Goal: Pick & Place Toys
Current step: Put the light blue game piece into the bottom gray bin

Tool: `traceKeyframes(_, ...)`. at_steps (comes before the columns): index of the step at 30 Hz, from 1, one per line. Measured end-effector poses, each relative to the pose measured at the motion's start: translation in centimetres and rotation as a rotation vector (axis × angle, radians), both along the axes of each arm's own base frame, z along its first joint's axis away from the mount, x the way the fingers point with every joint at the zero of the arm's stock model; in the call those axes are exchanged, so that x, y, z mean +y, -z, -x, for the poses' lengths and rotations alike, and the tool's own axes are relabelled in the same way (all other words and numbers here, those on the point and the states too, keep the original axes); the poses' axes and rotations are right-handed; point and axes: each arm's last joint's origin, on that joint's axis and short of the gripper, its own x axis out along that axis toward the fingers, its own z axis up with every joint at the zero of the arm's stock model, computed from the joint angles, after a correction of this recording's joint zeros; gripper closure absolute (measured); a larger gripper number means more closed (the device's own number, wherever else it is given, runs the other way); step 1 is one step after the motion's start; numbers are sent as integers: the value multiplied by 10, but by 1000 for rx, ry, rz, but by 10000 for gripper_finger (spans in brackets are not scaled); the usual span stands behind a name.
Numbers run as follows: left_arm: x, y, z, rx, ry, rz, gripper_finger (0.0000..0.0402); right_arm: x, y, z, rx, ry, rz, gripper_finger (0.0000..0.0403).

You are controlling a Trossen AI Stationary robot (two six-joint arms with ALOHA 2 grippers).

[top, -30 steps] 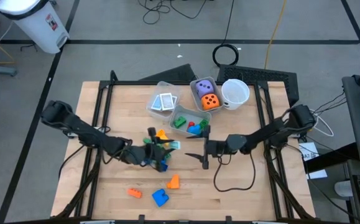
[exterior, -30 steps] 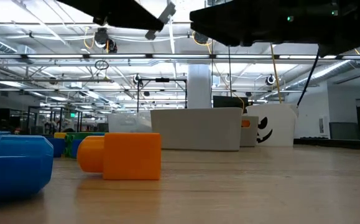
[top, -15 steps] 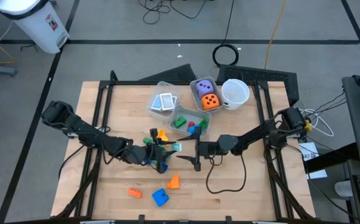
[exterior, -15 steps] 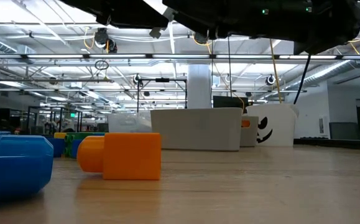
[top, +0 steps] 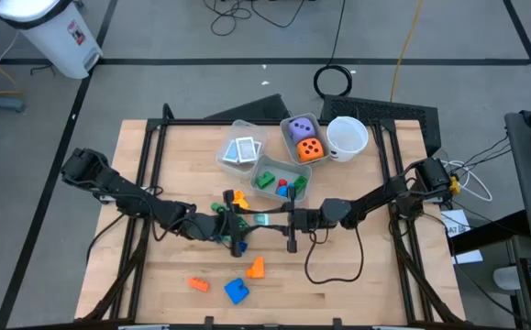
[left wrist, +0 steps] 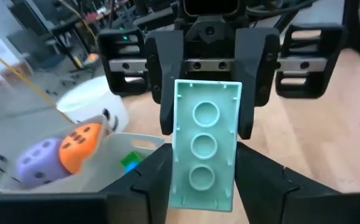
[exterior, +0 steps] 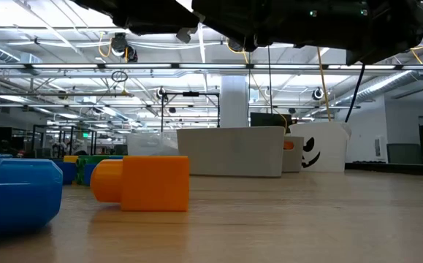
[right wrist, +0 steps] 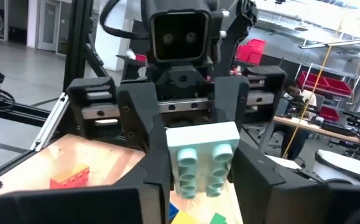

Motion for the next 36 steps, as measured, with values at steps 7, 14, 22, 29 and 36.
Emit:
traceKeyframes(7, 1, -1, 0, -36, -49, 126, 178, -4, -15, 7, 45, 30, 3, 311)
traceKeyframes(14, 1, -10, 5, -39, -26, 45, 158, -13, -36, 29, 243, 85, -36, 311)
traceKeyframes(22, 2, -11, 6, -53, -50, 118, 156, -35, -40, 53, 422, 424, 3, 311)
traceKeyframes(29, 9, -10, 4, -57, -92, 186, 156, -74, -3, 66, 505, 587, -89, 290)
traceKeyframes(36, 15, -9, 3, -46, -114, 187, 156, -95, 14, 73, 541, 509, -202, 278)
